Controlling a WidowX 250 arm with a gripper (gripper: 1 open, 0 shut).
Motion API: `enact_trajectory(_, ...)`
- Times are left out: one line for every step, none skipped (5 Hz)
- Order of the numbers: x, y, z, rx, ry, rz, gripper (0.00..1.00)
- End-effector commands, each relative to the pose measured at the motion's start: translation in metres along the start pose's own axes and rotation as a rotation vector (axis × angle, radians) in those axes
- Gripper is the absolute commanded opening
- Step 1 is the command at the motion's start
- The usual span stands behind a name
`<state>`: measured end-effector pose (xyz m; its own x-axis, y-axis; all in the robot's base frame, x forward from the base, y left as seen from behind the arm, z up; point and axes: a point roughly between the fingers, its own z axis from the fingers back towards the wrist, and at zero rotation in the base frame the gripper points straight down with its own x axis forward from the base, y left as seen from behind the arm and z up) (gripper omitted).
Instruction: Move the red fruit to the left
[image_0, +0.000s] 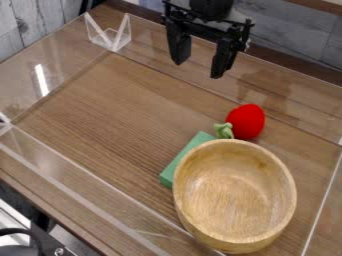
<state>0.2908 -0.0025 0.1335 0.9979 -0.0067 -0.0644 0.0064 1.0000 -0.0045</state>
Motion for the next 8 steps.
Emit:
enact_trajectory(0.001, -0.007, -0.007, -0.006, 0.007, -0.007, 1.0)
enact_trajectory(0.007, -0.017, -0.029, -0.011, 0.0, -0.066, 1.0)
enact_trajectory(0.012, -0.046, -0.036, -0.009, -0.027, -0.108, 1.0)
enact_trajectory(0.015, -0.079, -0.036, -0.011, -0.058, -0.155, 1.0)
enact_trajectory(0.032, -0.071, -0.027, -0.024, -0.099, -0.134, 1.0)
enact_trajectory(0.041, -0.055, -0.02, -0.01, -0.136, -0.122, 1.0)
enact_trajectory(0.039, -0.059, -0.022, -0.024, -0.153, -0.176, 1.0)
enact_trajectory(0.037, -0.067, -0.024, -0.026, -0.146, -0.204, 1.0)
